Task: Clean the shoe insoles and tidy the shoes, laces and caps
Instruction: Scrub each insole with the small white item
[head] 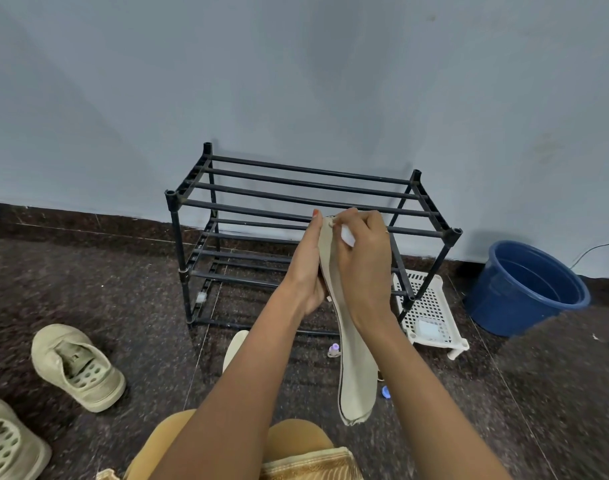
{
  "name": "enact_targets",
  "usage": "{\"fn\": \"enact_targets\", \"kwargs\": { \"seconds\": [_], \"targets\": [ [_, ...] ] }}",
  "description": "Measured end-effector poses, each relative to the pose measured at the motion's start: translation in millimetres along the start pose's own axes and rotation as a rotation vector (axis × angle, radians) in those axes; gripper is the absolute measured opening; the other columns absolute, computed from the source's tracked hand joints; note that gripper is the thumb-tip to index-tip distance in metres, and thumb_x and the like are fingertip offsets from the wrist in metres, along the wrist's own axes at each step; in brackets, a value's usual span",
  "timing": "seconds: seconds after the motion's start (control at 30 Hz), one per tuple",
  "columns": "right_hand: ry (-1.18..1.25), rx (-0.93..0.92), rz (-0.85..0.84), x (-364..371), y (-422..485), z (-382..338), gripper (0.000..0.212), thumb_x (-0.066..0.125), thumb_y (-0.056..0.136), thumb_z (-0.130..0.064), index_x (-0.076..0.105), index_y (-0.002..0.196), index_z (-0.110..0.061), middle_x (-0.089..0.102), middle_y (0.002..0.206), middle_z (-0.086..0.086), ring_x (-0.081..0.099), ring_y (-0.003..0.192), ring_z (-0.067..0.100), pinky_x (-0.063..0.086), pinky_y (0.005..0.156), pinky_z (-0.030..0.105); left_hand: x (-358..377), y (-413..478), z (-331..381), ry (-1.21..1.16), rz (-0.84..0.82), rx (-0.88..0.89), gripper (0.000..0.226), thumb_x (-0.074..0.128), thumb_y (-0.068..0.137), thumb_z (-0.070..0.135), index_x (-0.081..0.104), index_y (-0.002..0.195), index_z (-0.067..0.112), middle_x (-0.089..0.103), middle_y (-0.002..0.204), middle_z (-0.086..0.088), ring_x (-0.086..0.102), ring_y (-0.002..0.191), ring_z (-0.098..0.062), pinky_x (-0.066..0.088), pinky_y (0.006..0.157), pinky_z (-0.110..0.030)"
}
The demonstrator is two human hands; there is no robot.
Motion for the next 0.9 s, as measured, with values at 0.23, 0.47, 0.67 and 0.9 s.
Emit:
{"fn": "enact_targets", "kwargs": {
  "seconds": [0.23, 0.47, 0.67, 0.9],
  "targets": [
    [0.179, 0.018, -0.109, -1, -7, -4, 0.019, 0.055, 0.087, -0.002, 0.066, 0.102, -0.006, 0.05, 0.092, -0.004, 0.051, 0.085, 0.007, 0.036, 0.077, 0.001, 2, 0, 0, -0.023, 0.013, 0.001, 0.054, 0.02, 0.099, 0.05, 0.059, 0.12, 0.02, 0.068, 0.113, -0.003, 0.065, 0.101, -0.013, 0.053, 0.083, -0.023],
    [0.223, 0.048, -0.257, -3, -14, -1, 0.019, 0.055, 0.086, -0.002, 0.067, 0.101, -0.005, 0.052, 0.095, 0.001, 0.05, 0.09, 0.004, 0.033, 0.077, -0.003, -1, 2, -1, -0.039, -0.005, 0.031, 0.054, 0.018, 0.099, 0.049, 0.061, 0.113, 0.019, 0.069, 0.108, -0.002, 0.066, 0.094, -0.012, 0.052, 0.083, -0.024],
    [0.236, 0.017, -0.276, -9, -25, 4, 0.014, 0.058, 0.084, -0.002, 0.069, 0.093, -0.005, 0.053, 0.089, 0.001, 0.047, 0.08, -0.006, 0.033, 0.074, -0.002, 0, 2, 2, -0.09, -0.016, 0.061, 0.053, 0.017, 0.099, 0.048, 0.06, 0.109, 0.02, 0.071, 0.097, 0.002, 0.066, 0.08, -0.009, 0.055, 0.074, -0.024],
    [0.051, 0.034, -0.135, -7, -18, 12, 0.015, 0.056, 0.086, -0.006, 0.067, 0.097, -0.007, 0.053, 0.093, 0.002, 0.052, 0.09, 0.017, 0.042, 0.071, 0.019, 2, -1, 5, -0.132, -0.028, 0.045, 0.056, 0.015, 0.1, 0.049, 0.056, 0.117, 0.016, 0.069, 0.11, -0.006, 0.066, 0.098, -0.02, 0.051, 0.091, -0.034]
  ]
}}
Point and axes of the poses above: each hand's wrist, its own y-axis towards the middle knuckle, its own x-axis out of the palm, z = x × y, the point moved 2 cm from there along y, towards the middle knuckle
